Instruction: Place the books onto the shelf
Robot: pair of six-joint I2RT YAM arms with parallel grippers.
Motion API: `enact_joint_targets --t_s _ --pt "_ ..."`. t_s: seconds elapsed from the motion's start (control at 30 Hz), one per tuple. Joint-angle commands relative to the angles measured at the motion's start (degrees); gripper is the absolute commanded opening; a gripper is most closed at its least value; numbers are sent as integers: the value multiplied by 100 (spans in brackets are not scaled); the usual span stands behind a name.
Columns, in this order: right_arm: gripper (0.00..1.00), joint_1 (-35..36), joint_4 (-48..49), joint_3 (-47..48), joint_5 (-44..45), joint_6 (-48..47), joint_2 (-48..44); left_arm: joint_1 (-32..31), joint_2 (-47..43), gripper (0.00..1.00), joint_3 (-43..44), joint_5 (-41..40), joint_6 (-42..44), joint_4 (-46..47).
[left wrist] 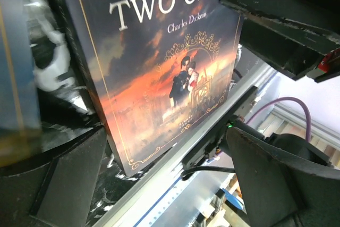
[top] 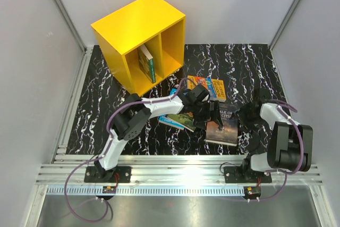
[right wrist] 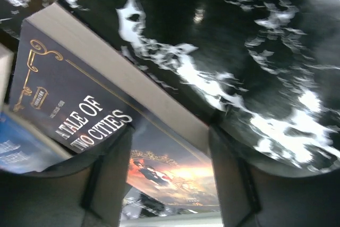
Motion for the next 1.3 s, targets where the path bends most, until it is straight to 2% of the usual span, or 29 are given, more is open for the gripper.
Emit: enact_joint_targets --t_s 0.0,0.03,0.07,0.13,0.17,0.23,0.27,0.43,0.5,0.53,0.6,0.63,0.67,0.73,0.77,0.8,0.83,0.87,0.9,0.97,1.03,1.13,1.27 --pt "62 32 1738 -502 -1384 502 331 32 -439 99 -145 255 27 -18" --pt "57 32 1847 -529 -1500 616 427 40 -448 99 -172 264 44 -10" --pt "42 32 1918 -529 -1667 652 437 40 -448 99 -190 290 53 -27" --pt "27 32 1945 -459 -1782 635 393 49 -439 99 -207 291 70 -27" --pt "16 32 1884 -337 -1852 609 263 41 -421 99 -225 308 71 -10" --pt "3 32 1664 -144 -1941 547 -62 49 -404 99 -242 352 27 69" --pt "0 32 1576 -64 -1985 538 -186 49 -404 99 -251 361 27 113" --pt "0 32 1356 139 -2125 626 -985 93 -632 99 -601 335 -183 464" --pt "0 32 1373 113 -2257 670 -1074 172 -824 99 -944 369 -481 1130" --pt "0 32 1391 8 -2292 696 -1118 207 -878 99 -1163 378 -996 1472" --pt "0 32 1478 -159 -2372 731 -1189 313 -1018 99 -1954 352 -1614 2772" --pt "0 32 1514 -360 -2415 775 -1259 348 -1019 99 -2252 326 -2252 3264" --pt "0 32 1549 -466 -2494 810 -1303 374 -1010 99 -2655 282 -2554 4252" --pt "0 32 1584 -747 -2530 907 -1504 383 -879 99 -2948 229 -3265 5102" --pt "0 32 1593 -845 -2573 968 -1575 383 -826 99 -3080 99 -3530 6080" --pt "0 32 1558 -924 -2574 1004 -1628 383 -747 99 -3412 -7 -3829 6656" --pt "0 23 1488 -1055 -2548 1047 -1707 375 -642 99 -3546 -156 -4458 7262" --pt "0 32 1557 -1135 -2547 1109 -1751 366 -363 99 -3739 -410 -4769 8425" --pt "0 23 1715 -1379 -2617 1353 -1838 357 -203 99 -3767 -526 -5268 8976" --pt "0 23 2092 -1600 -2801 1566 -1874 331 200 99 -3706 -658 -5536 9891" --pt "0 23 1893 -1532 -2602 1278 -1805 322 264 99 -3591 -580 -5511 9870" --pt "0 23 1287 -1172 -2198 452 -1515 287 -34 99 -3504 -395 -4986 8600" --pt "0 32 1188 -969 -2161 -7 -1128 225 -105 99 -3319 -228 -4798 8366"
